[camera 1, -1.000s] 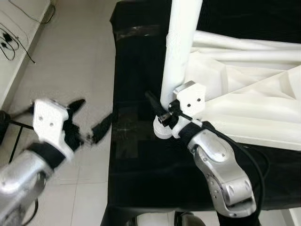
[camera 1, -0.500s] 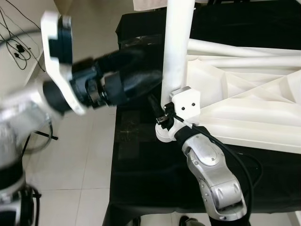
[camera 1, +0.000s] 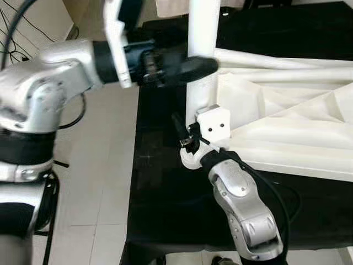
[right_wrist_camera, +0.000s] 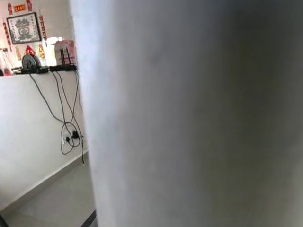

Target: Building children table

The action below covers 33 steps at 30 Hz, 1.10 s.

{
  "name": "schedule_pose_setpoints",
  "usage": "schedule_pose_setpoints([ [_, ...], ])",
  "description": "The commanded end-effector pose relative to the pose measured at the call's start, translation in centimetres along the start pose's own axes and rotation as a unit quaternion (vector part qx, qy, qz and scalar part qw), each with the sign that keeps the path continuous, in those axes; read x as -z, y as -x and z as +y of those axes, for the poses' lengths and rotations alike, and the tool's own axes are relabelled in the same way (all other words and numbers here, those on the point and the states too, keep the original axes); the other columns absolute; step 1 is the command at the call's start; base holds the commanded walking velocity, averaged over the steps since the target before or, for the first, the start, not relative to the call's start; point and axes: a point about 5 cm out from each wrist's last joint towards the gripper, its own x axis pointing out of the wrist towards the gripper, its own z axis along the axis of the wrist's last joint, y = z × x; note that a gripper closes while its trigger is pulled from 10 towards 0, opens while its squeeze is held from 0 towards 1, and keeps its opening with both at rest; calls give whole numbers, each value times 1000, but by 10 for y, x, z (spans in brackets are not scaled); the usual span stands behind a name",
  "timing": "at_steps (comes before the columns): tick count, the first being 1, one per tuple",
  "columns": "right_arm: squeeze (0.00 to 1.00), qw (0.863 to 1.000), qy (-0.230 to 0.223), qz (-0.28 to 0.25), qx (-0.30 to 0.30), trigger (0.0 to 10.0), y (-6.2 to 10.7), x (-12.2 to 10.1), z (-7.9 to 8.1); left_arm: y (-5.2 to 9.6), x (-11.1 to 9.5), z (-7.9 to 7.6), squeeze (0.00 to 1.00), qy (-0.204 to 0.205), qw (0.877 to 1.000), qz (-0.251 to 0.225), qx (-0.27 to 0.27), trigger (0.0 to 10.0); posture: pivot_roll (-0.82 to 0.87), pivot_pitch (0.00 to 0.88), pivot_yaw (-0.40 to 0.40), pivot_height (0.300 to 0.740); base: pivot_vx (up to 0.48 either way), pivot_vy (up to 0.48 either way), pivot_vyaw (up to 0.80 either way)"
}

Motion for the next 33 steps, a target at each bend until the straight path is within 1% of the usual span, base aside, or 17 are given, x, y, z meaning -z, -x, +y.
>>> schedule_pose_setpoints([
  [1,0,998,-28,53,-26,10000,3,20,13,-7,1,4,0,4,1000,-8,3,10000,91,228,93,740,0,0,0],
  [3,0,998,-28,53,-26,10000,3,20,13,-7,1,4,0,4,1000,-8,3,10000,91,228,93,740,0,0,0],
  [4,0,998,-29,53,-27,10000,3,20,14,-12,4,3,0,12,1000,-10,22,10000,84,232,90,740,0,0,0],
  [5,0,998,-30,53,-28,10000,3,20,14,-17,7,1,0,16,999,-7,38,9765,82,233,89,740,0,0,0],
  [7,0,998,-30,53,-28,10000,3,20,14,-17,7,1,0,16,999,-7,38,9765,82,233,89,740,0,0,0],
  [8,0,998,-30,52,-28,10000,3,20,14,-20,10,0,0,11,999,-2,47,0,82,234,89,740,0,0,0],
  [13,0,998,-31,52,-27,10000,2,19,13,-23,13,-1,0,-26,998,13,48,0,85,236,86,740,0,0,0],
  [14,0,998,-31,52,-27,10000,2,19,13,-23,13,-1,0,-26,998,13,48,0,85,236,86,740,0,0,0],
  [18,0,998,-31,52,-26,10000,1,19,11,-23,13,1,0,-63,997,26,48,0,86,236,83,740,0,0,0],
  [19,0,998,-31,52,-26,10000,1,19,11,-23,13,1,0,-63,997,26,48,0,86,236,83,740,0,0,0],
  [20,0,998,-31,52,-25,10000,-1,18,8,-21,11,1,0,-80,995,28,48,0,84,236,79,740,0,0,0],
  [27,0,998,-27,50,-30,10000,-4,16,4,-21,9,-2,0,-83,995,25,53,0,79,234,75,740,0,0,0],
  [28,1000,994,-45,38,-88,10000,-9,10,3,-22,11,-4,0,-82,995,24,57,0,75,235,74,740,0,0,0],
  [30,1000,994,-45,38,-88,10000,-9,10,3,-22,11,-4,0,-82,995,24,57,0,75,235,74,740,0,0,0],
  [31,1000,990,-59,27,-126,10000,-13,3,2,-22,12,-5,0,-82,995,23,58,0,74,234,74,740,0,0,0],
  [32,1000,982,-71,15,-175,10000,-16,-4,0,-22,13,-5,0,-81,995,22,60,0,72,235,72,740,0,0,0],
  [33,1000,982,-71,15,-175,10000,-16,-4,0,-22,13,-5,0,-81,995,22,60,0,72,235,72,740,0,0,0],
])
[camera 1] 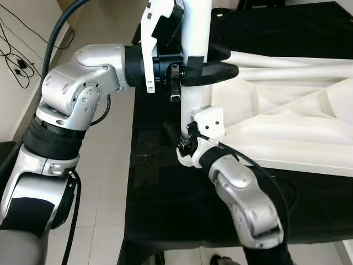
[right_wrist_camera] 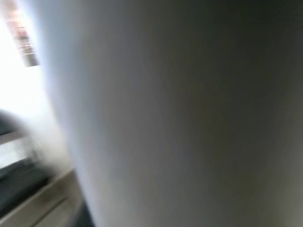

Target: Building children table

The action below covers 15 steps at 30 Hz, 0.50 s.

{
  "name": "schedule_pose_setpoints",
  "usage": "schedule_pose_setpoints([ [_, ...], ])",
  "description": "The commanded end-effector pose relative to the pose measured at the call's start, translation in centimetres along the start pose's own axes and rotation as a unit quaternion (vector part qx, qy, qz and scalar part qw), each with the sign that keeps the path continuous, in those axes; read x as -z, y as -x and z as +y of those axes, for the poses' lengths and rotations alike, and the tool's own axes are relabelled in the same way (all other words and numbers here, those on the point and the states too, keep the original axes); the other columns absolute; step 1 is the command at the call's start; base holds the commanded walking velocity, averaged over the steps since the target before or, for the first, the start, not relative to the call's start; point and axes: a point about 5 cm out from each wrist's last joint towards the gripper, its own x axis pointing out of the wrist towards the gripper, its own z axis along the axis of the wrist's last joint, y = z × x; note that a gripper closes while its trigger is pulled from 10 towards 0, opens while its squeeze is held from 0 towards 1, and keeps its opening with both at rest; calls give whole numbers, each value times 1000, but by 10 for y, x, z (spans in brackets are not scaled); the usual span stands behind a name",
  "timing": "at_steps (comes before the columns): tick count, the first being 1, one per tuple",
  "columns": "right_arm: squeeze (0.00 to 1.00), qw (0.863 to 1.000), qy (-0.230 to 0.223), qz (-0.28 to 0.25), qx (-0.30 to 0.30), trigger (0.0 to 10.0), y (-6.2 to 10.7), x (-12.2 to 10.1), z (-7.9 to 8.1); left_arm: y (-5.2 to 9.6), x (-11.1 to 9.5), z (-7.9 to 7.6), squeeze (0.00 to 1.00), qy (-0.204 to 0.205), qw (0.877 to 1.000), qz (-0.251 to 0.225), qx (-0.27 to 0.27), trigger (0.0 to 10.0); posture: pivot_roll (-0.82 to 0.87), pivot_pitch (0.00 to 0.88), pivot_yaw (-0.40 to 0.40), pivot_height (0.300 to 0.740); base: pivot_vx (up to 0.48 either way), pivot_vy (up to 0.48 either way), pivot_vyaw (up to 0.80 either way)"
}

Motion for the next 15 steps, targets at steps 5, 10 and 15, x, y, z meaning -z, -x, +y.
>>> schedule_pose_setpoints([
  [5,1000,973,48,-13,-223,10000,-10,-20,-8,-1,-1,-4,0,-30,999,11,4,0,72,237,70,740,0,0,0],
  [10,0,932,134,27,-336,10000,-14,-20,-36,-1,-2,-5,0,-25,1000,4,5,0,75,239,68,740,0,0,0],
  [15,0,928,113,32,-354,10000,-22,-23,-47,-1,-1,-6,0,-24,1000,3,6,0,82,241,63,740,0,0,0],
])
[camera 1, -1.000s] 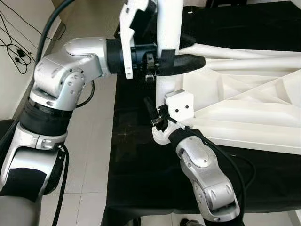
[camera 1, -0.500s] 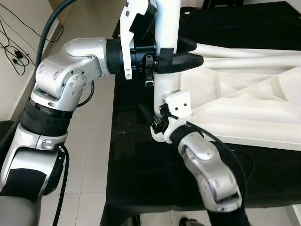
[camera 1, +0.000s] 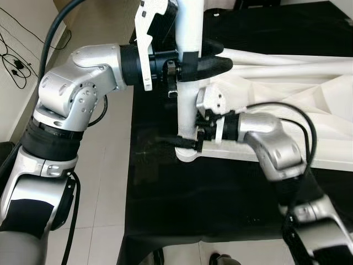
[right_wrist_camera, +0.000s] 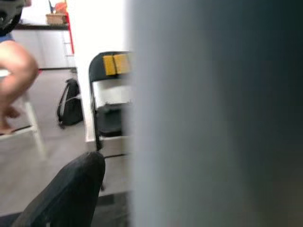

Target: Building children table

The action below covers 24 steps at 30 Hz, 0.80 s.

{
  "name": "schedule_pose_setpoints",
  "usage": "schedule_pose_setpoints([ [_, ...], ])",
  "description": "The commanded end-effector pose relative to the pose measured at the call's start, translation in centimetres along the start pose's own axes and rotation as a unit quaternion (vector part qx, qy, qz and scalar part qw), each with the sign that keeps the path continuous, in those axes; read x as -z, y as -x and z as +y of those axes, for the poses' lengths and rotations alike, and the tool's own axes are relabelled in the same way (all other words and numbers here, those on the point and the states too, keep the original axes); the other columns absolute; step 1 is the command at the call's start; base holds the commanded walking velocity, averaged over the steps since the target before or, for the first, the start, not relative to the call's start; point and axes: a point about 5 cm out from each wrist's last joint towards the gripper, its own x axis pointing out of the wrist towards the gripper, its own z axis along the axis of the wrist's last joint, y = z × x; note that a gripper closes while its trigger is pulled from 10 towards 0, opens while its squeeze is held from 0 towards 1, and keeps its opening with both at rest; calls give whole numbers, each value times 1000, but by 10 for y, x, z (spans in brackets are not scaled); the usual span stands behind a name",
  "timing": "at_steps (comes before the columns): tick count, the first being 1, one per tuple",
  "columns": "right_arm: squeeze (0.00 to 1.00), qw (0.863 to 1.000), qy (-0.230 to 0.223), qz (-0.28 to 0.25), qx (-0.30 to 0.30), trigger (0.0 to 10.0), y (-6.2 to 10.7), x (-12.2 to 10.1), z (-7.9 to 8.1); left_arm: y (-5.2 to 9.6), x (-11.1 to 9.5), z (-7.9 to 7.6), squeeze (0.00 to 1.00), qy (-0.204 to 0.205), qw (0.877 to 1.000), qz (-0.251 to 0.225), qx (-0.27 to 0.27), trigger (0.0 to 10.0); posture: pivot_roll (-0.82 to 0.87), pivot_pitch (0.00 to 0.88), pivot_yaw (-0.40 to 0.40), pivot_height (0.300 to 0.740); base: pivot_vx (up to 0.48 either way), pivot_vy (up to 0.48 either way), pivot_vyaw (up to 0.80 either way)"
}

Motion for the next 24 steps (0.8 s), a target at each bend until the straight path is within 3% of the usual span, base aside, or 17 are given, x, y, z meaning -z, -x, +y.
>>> schedule_pose_setpoints([
  [1,0,1000,-9,-4,-25,10000,-8,2,-3,-3,0,-7,0,-20,1000,12,15,0,87,246,61,740,0,0,0],
  [5,0,998,-24,-13,-54,10000,-8,4,-17,-2,-1,-8,0,-19,1000,14,17,0,92,250,60,740,0,0,0],
  [6,0,997,-35,-21,-69,0,-9,5,-21,-3,-1,-8,0,-18,1000,13,18,0,94,258,59,740,0,0,0],
  [24,0,991,-47,-55,-111,0,-12,6,-28,-4,-4,-7,0,-16,1000,7,16,0,68,272,51,740,0,0,0],
])
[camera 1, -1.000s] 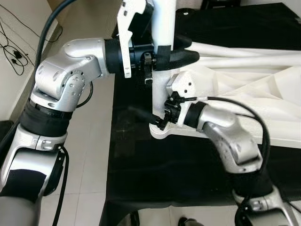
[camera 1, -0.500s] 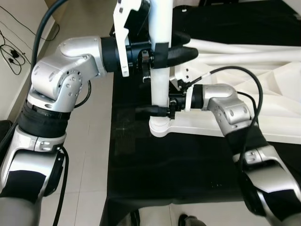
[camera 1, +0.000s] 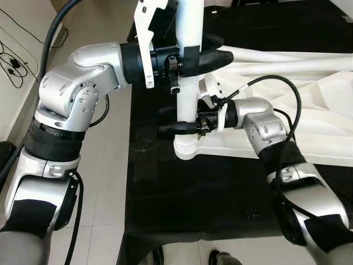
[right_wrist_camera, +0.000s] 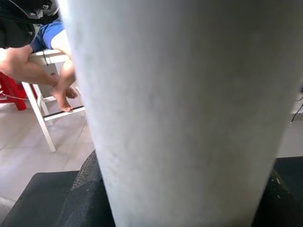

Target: Building children table

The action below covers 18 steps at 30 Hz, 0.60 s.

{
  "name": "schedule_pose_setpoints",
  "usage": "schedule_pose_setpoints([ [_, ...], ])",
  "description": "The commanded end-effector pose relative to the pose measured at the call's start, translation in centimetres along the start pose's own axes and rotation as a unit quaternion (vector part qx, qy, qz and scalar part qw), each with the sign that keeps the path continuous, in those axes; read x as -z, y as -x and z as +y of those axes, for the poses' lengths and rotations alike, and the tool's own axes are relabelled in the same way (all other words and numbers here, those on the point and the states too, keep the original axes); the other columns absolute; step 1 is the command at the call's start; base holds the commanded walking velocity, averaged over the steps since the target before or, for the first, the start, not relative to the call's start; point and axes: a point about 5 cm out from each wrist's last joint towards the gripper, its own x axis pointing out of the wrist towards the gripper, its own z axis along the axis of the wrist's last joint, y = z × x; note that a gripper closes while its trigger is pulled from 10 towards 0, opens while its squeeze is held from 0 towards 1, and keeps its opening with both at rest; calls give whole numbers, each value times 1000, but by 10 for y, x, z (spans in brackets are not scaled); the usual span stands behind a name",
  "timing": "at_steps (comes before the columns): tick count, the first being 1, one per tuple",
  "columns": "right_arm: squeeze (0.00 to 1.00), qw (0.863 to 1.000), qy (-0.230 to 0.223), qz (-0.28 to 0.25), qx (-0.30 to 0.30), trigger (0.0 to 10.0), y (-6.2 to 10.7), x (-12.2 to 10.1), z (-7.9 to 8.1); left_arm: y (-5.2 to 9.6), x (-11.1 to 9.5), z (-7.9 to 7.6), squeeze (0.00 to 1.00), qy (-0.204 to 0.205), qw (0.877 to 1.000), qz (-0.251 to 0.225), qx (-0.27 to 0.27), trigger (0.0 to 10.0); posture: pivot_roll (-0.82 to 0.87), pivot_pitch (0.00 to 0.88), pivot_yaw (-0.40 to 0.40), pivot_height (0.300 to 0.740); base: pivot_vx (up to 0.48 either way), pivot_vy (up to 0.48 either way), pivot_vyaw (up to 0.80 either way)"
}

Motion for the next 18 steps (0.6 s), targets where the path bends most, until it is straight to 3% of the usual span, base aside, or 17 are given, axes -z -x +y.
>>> schedule_pose_setpoints([
  [1,0,1000,-8,-22,1,0,-4,-2,-2,-3,-4,-7,0,-22,999,12,20,0,68,272,51,740,0,0,0],
  [12,0,1000,4,-24,13,0,-1,-1,-2,-2,-4,-4,0,-19,1000,7,12,0,61,268,53,740,0,0,0],
  [13,0,999,9,-21,29,0,-2,0,-4,-1,-3,-2,1000,-18,1000,8,8,10000,68,267,55,740,0,0,0],
  [18,0,992,11,-8,126,0,-5,6,-6,2,-3,6,1000,-22,999,12,-20,10000,79,269,46,740,0,0,0],
])
